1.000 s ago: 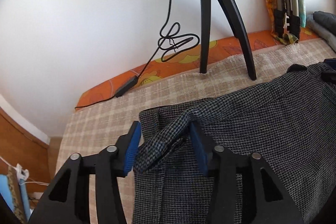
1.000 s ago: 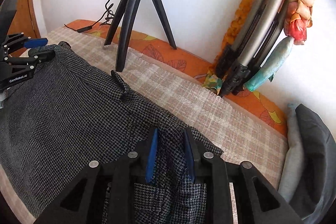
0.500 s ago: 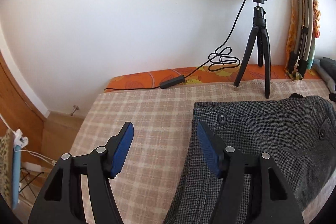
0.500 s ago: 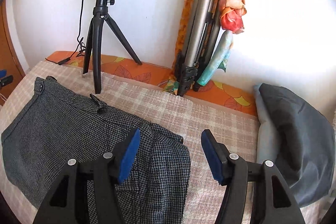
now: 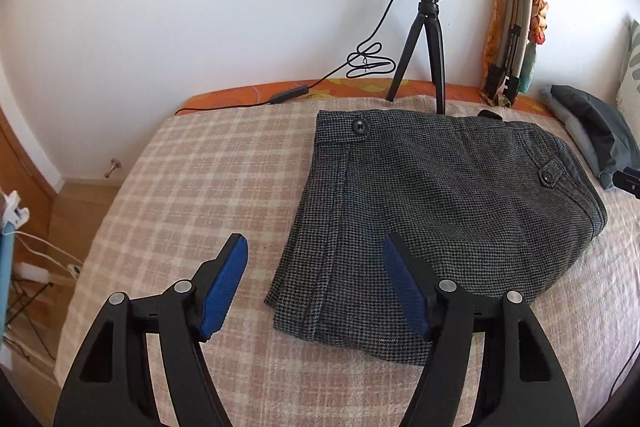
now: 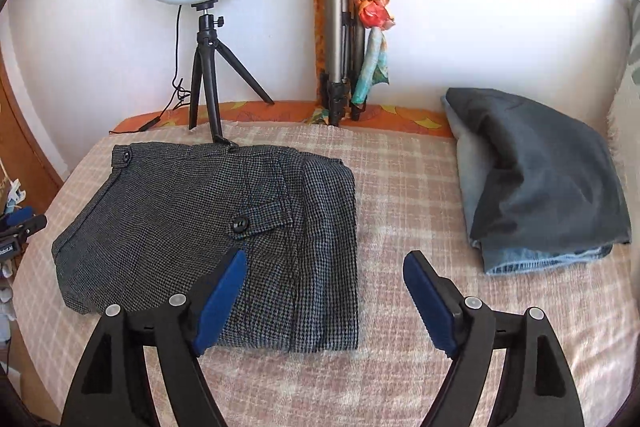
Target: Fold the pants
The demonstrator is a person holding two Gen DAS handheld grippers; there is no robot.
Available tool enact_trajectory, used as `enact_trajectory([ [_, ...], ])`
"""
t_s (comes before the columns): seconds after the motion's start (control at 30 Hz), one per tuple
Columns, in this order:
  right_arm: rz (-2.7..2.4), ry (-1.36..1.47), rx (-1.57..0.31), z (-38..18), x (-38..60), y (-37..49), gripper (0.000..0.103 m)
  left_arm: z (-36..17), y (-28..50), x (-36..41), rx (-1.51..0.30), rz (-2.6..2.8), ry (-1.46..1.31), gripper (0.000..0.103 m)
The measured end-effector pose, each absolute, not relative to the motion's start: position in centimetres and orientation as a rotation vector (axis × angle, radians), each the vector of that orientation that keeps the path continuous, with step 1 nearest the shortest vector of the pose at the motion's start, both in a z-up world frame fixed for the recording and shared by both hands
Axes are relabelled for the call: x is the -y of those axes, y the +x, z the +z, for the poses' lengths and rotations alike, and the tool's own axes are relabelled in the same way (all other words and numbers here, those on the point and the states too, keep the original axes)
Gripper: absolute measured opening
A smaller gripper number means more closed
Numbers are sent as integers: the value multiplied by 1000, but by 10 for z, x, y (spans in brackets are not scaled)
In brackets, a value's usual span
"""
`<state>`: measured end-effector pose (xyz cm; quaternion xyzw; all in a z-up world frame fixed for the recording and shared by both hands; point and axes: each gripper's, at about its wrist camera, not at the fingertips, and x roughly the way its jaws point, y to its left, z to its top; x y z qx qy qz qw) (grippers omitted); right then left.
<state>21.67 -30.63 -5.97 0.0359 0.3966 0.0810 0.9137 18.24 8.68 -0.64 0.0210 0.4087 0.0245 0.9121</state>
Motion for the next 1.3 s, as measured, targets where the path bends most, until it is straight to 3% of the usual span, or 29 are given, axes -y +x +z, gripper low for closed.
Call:
enact_trajectory([
  [0.4, 199, 443, -928, -121, 318, 200, 83, -10, 216, 15, -808, -78, 169, 70],
  [0.77, 255, 565, -895, -129, 304, 223, 84, -52, 239, 29, -866, -56, 243, 70],
  [0.83, 254, 558, -884, -130, 301, 228, 79, -65, 241, 29, -894, -55, 268, 70],
  [0.9, 249, 536, -882, -131, 297, 233, 61, -79, 242, 34, -905, -49, 341, 72],
  [0.93, 246, 526, -882, -131, 296, 234, 58, -83, 241, 35, -896, -51, 357, 72],
  [1.17, 280, 521, -818, -107, 298, 236, 26, -33, 213, 2, -806, -49, 287, 72],
  [1.3, 298, 547, -799, -99, 303, 239, 23, -18, 178, -25, -787, -81, 171, 68],
])
